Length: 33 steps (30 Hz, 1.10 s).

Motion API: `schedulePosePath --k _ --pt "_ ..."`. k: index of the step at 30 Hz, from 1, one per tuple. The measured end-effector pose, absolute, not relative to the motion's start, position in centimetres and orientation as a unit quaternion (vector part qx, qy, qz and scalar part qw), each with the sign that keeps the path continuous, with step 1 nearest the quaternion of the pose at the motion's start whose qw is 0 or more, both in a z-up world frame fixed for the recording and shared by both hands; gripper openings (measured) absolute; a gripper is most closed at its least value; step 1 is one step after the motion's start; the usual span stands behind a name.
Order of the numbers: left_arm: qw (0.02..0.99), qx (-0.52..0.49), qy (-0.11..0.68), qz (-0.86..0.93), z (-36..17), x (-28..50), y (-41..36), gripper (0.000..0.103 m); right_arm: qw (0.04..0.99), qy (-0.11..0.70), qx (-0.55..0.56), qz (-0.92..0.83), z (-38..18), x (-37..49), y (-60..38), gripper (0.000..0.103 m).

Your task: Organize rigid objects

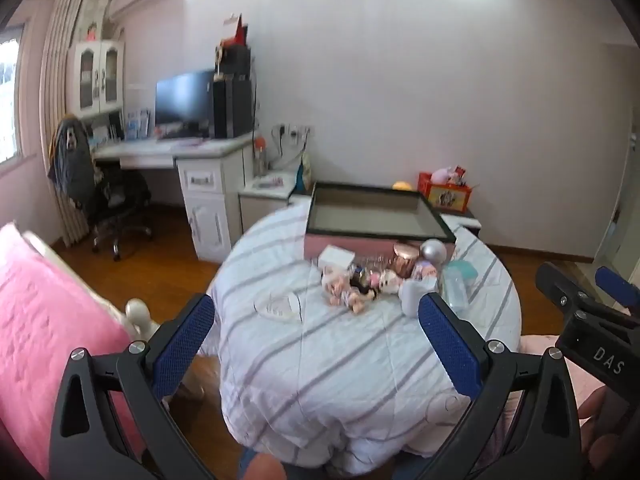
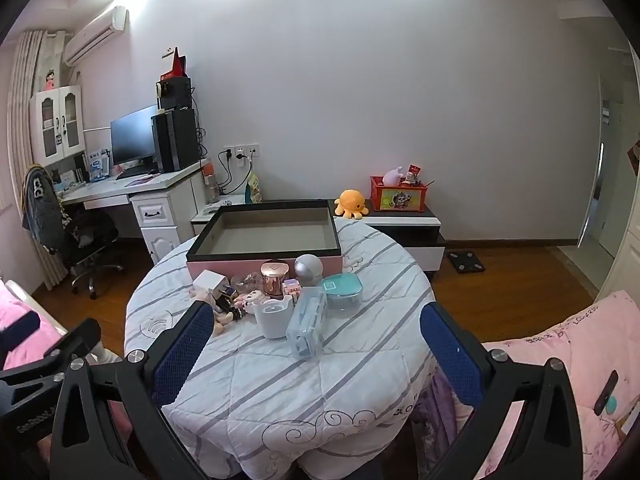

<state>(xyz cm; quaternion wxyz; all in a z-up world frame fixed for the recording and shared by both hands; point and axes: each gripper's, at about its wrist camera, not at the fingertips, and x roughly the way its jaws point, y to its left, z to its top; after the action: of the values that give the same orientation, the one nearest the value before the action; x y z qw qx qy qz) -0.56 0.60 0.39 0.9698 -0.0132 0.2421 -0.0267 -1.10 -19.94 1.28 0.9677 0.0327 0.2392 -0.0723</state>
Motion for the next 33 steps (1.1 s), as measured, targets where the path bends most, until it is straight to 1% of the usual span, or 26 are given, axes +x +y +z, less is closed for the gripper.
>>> schedulePosePath --k 9,17,33 --pt "0.974 0.017 0.227 -0.001 2.5 -1.7 -0.3 0.103 0.973 0.219 0.030 -0.072 2.8 -2.2 -19.5 0.103" --pt "0.977 -0.008 0.214 -0.012 4.0 -2.5 0.2 0.103 0.977 0.198 0.029 -0.076 4.0 -3.1 -19.7 0.103" --pt "0.976 0.000 0.217 -0.015 3.9 -2.5 -0.4 0.103 0.979 0.191 0.025 -0.073 4.5 -3.3 -19.5 0.103"
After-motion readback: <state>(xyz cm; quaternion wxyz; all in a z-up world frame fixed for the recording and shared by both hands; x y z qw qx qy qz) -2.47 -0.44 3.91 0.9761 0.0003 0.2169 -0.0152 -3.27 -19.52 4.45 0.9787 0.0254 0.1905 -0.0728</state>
